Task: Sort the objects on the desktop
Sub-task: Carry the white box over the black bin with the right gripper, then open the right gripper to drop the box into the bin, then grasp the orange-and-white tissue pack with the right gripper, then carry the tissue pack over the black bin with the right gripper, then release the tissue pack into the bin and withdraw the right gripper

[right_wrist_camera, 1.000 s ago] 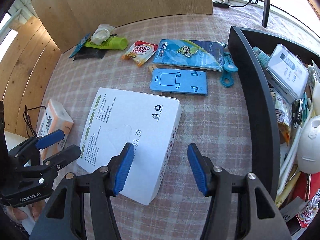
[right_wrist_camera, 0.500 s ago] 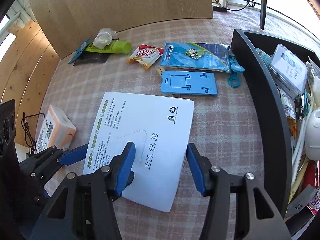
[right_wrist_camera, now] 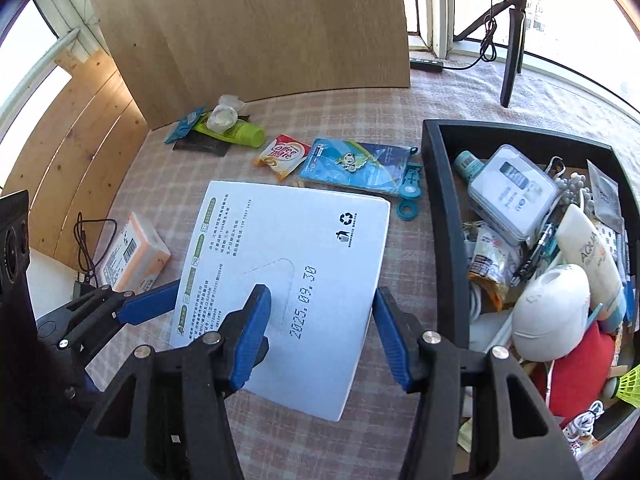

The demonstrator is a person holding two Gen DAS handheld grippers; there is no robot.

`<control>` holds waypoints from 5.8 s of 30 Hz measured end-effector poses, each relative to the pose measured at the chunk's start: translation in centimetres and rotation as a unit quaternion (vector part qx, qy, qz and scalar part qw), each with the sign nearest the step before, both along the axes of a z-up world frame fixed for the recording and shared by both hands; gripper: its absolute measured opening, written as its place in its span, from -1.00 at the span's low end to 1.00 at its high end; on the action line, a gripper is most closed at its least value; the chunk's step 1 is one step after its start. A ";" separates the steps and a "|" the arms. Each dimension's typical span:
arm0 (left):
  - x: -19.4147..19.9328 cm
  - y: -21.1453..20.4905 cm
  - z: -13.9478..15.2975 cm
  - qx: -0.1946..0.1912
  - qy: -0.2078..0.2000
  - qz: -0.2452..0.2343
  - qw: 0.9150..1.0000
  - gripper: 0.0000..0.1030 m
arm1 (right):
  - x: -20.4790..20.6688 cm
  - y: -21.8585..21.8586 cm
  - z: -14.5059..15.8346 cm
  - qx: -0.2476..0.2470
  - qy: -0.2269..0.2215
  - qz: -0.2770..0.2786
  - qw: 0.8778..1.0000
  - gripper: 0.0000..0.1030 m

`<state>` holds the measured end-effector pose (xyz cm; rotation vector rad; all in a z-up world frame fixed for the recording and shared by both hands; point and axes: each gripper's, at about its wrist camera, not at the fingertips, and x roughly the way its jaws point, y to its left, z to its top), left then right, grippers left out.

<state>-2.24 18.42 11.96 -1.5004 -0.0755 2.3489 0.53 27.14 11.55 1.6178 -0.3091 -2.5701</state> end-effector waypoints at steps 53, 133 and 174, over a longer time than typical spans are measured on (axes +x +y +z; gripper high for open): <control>1.5 7.1 0.8 -0.055 0.014 0.047 0.997 0.40 | 4.5 16.8 2.8 0.019 0.021 -0.020 0.999 0.03; -6.6 6.4 3.0 0.032 0.022 0.045 0.998 0.38 | -7.3 6.8 4.7 -0.012 -0.011 0.078 0.997 0.08; -10.2 3.1 3.1 -0.062 0.046 -0.001 0.997 0.45 | -6.2 15.2 5.6 0.020 -0.008 -0.025 0.999 0.28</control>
